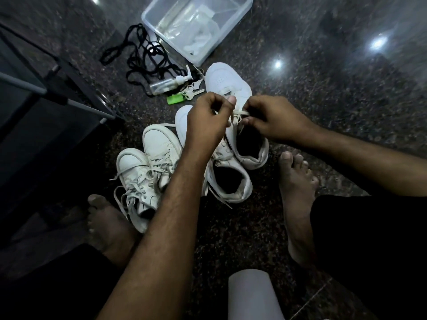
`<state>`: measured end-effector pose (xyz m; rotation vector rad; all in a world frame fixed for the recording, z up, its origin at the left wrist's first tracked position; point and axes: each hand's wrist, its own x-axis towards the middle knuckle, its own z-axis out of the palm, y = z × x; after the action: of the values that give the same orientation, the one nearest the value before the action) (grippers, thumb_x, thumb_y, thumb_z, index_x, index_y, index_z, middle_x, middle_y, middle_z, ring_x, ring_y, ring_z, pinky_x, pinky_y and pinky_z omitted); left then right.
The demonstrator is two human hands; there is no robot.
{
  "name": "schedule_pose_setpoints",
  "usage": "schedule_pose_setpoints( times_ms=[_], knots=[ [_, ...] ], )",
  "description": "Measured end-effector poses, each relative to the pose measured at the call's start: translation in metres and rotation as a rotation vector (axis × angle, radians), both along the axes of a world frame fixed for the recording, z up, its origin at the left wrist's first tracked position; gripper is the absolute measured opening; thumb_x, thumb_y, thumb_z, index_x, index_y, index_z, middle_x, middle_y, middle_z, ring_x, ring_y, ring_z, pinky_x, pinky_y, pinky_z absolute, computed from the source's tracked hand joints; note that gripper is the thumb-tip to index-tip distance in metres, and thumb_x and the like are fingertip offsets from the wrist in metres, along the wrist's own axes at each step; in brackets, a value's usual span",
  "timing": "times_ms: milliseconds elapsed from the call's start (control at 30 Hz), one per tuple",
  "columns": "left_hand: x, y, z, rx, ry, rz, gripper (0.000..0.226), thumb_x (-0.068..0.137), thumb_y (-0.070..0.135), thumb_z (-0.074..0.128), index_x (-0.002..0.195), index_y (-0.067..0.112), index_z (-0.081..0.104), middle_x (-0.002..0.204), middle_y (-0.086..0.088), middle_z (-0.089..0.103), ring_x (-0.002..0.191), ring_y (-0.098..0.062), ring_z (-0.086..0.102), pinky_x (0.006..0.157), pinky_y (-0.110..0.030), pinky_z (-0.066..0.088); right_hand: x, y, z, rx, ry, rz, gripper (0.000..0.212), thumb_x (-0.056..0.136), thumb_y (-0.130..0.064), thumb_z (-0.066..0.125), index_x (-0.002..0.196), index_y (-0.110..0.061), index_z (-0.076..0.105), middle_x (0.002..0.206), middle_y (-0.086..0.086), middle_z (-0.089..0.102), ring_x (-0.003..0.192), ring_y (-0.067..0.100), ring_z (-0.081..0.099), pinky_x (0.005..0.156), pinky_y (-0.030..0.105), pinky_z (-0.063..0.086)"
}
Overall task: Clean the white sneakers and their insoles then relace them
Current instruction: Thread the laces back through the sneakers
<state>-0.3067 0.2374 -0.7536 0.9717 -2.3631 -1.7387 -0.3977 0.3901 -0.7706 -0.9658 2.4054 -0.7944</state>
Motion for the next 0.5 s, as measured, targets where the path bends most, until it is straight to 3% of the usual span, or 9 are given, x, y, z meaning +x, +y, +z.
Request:
schedule_pose_setpoints(
  times_ms=[67, 133, 200, 267, 333, 400, 467, 500],
  knots=[
    [-0.002, -0.003, 0.005, 0.066, -0.092, 0.042, 0.040, 0.082, 0.052, 0.071, 0.095, 0.017, 0.057, 0.082, 0.000, 0.063, 0.068, -0.017, 0.062, 0.067, -0.043, 0.055, 0.003, -0.002, 0.007, -0.144, -0.252, -0.086, 0.013, 0.093, -0.024, 0.063, 0.098, -0.012, 0.063, 0.091, -0.001, 0.068, 0.086, 0.015, 0.064, 0.079, 0.031, 0.050],
    [-0.002, -0.006, 0.012, 0.137, -0.192, 0.050, 0.052, 0.079, 0.056, 0.072, 0.105, 0.016, 0.052, 0.092, -0.002, 0.061, 0.067, -0.015, 0.055, 0.053, -0.032, 0.044, 0.004, -0.006, 0.022, -0.384, -0.600, -0.187, 0.018, 0.096, -0.025, 0.058, 0.096, -0.007, 0.060, 0.087, 0.002, 0.065, 0.084, 0.014, 0.061, 0.081, 0.032, 0.048],
    [-0.002, -0.007, 0.023, 0.129, -0.272, 0.013, 0.051, 0.085, 0.058, 0.068, 0.105, 0.013, 0.053, 0.087, -0.003, 0.060, 0.060, -0.014, 0.051, 0.046, -0.023, 0.033, -0.001, -0.009, 0.041, -0.534, -0.776, -0.277, 0.027, 0.096, -0.031, 0.055, 0.087, -0.006, 0.058, 0.074, 0.005, 0.060, 0.072, 0.017, 0.059, 0.074, 0.033, 0.049],
    [0.000, -0.012, 0.040, 0.021, -0.335, -0.077, 0.056, 0.089, 0.065, 0.057, 0.098, 0.010, 0.060, 0.081, -0.004, 0.065, 0.057, -0.019, 0.057, 0.046, -0.022, 0.032, 0.000, -0.011, 0.064, -0.529, -0.752, -0.223, 0.045, 0.097, -0.041, 0.053, 0.081, 0.002, 0.053, 0.067, 0.013, 0.048, 0.059, 0.017, 0.048, 0.058, 0.027, 0.044],
    [0.004, -0.015, 0.062, -0.056, -0.421, -0.178, 0.064, 0.094, 0.068, 0.045, 0.099, 0.007, 0.065, 0.085, -0.008, 0.073, 0.065, -0.024, 0.070, 0.045, -0.021, 0.035, 0.001, -0.010, 0.088, -0.453, -0.695, -0.102, 0.054, 0.098, -0.049, 0.052, 0.081, 0.002, 0.049, 0.065, 0.010, 0.041, 0.055, 0.015, 0.039, 0.051, 0.025, 0.036],
    [0.010, -0.014, 0.075, -0.075, -0.441, -0.244, 0.066, 0.096, 0.065, 0.043, 0.096, 0.004, 0.069, 0.085, -0.013, 0.076, 0.072, -0.024, 0.073, 0.049, -0.023, 0.037, -0.006, -0.008, 0.114, -0.228, -0.453, 0.039, 0.040, 0.094, -0.052, 0.057, 0.087, -0.013, 0.056, 0.066, -0.001, 0.054, 0.054, 0.011, 0.046, 0.054, 0.027, 0.043],
    [0.021, -0.008, 0.081, -0.073, -0.363, -0.276, 0.053, 0.098, 0.055, 0.052, 0.086, 0.007, 0.071, 0.085, -0.013, 0.075, 0.069, -0.021, 0.067, 0.047, -0.021, 0.035, -0.019, -0.008, 0.140, 0.117, -0.167, 0.273, 0.026, 0.093, -0.046, 0.062, 0.105, -0.022, 0.060, 0.072, -0.006, 0.067, 0.057, 0.008, 0.057, 0.061, 0.030, 0.050],
    [0.027, -0.004, 0.082, -0.046, -0.314, -0.276, 0.043, 0.099, 0.047, 0.056, 0.081, 0.010, 0.069, 0.082, -0.010, 0.074, 0.067, -0.018, 0.062, 0.044, -0.019, 0.034, -0.023, -0.010, 0.154, 0.265, -0.118, 0.388, 0.024, 0.094, -0.041, 0.062, 0.111, -0.024, 0.061, 0.069, -0.007, 0.069, 0.058, 0.010, 0.060, 0.064, 0.033, 0.051]
  ],
)
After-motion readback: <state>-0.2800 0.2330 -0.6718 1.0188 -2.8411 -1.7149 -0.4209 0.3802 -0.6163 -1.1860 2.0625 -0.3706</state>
